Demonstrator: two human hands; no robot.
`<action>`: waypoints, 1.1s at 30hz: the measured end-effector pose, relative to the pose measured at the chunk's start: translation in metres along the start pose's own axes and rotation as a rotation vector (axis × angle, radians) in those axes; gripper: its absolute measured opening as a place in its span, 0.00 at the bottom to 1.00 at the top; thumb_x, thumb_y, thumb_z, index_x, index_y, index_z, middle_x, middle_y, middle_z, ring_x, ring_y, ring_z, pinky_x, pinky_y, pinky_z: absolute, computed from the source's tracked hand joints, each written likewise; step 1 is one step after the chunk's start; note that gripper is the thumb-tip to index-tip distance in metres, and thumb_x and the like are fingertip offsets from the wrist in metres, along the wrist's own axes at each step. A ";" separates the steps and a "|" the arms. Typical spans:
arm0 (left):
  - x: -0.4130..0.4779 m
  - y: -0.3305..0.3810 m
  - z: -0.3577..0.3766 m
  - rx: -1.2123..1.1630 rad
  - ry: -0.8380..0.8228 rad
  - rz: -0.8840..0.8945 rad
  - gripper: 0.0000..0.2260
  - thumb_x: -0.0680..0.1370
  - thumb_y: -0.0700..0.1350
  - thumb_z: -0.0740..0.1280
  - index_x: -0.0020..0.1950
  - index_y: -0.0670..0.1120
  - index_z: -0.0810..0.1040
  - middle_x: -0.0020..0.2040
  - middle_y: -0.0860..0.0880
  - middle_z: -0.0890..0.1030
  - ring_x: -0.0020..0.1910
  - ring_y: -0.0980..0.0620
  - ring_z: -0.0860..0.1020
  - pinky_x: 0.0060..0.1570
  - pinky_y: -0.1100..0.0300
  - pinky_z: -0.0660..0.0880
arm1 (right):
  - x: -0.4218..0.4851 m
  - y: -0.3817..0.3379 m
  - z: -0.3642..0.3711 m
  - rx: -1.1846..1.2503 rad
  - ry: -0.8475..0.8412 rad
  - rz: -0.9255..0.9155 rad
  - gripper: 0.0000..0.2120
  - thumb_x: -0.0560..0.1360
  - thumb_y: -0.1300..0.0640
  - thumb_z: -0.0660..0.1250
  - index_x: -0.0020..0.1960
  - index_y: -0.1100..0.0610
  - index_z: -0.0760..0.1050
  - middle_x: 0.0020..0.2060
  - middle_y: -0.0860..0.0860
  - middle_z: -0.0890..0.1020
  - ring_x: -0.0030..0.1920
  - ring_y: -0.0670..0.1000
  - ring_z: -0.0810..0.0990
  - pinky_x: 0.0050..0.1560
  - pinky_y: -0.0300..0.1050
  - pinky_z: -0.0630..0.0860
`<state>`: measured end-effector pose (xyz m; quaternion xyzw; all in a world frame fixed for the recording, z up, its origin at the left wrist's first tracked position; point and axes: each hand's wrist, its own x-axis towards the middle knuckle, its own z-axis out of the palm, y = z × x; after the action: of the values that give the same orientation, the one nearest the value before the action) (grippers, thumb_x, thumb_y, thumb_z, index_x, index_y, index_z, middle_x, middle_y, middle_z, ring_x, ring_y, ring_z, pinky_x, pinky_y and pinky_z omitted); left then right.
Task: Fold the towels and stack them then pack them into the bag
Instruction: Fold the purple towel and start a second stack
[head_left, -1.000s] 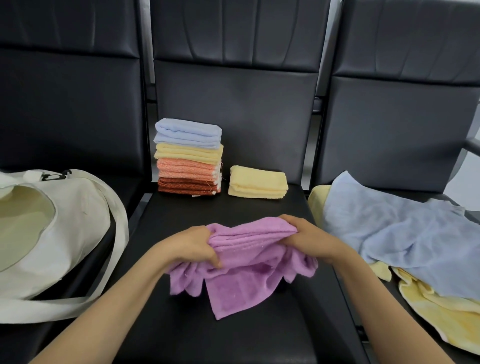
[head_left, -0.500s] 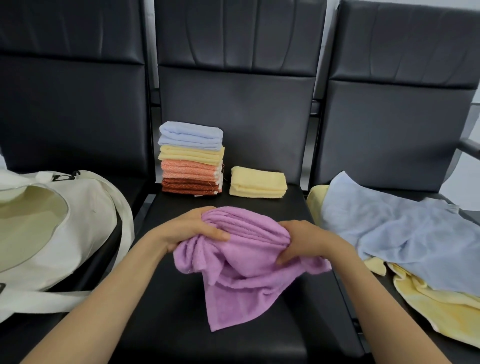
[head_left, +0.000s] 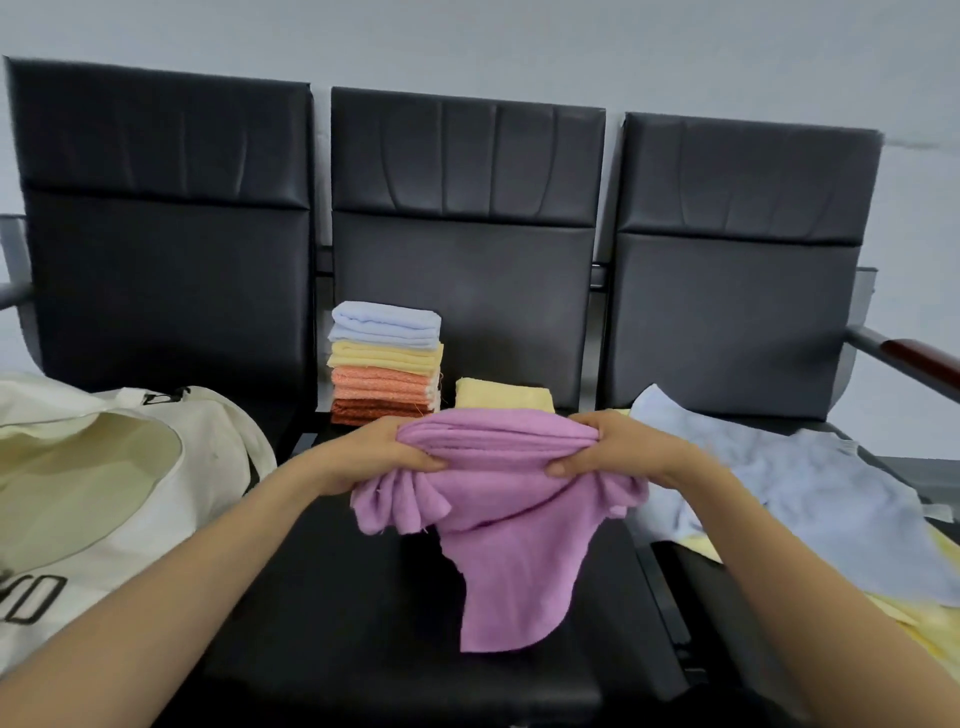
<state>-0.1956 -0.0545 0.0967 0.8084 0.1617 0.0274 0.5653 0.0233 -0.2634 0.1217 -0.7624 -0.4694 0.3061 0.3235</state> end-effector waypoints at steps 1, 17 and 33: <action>-0.002 0.006 -0.002 -0.036 -0.005 0.009 0.15 0.73 0.40 0.73 0.59 0.45 0.78 0.54 0.46 0.84 0.54 0.50 0.81 0.58 0.58 0.76 | -0.002 -0.007 -0.005 0.020 -0.010 0.001 0.16 0.66 0.56 0.79 0.51 0.52 0.80 0.45 0.46 0.85 0.47 0.45 0.82 0.47 0.36 0.77; 0.036 0.024 -0.027 1.026 0.559 0.001 0.12 0.74 0.43 0.64 0.57 0.50 0.75 0.51 0.52 0.79 0.51 0.46 0.78 0.41 0.56 0.71 | 0.046 -0.028 -0.002 -0.995 0.496 0.036 0.13 0.73 0.66 0.60 0.56 0.58 0.66 0.52 0.56 0.76 0.48 0.60 0.78 0.39 0.48 0.67; 0.028 -0.099 0.029 0.548 -0.060 -0.478 0.13 0.69 0.40 0.67 0.51 0.52 0.76 0.43 0.47 0.85 0.43 0.48 0.83 0.48 0.50 0.81 | 0.036 0.058 0.081 -0.925 -0.372 0.288 0.28 0.69 0.56 0.75 0.65 0.58 0.69 0.62 0.54 0.76 0.60 0.57 0.76 0.53 0.47 0.75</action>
<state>-0.1858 -0.0421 -0.0093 0.8696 0.3309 -0.1736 0.3228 0.0044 -0.2336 0.0215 -0.8152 -0.4955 0.2385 -0.1817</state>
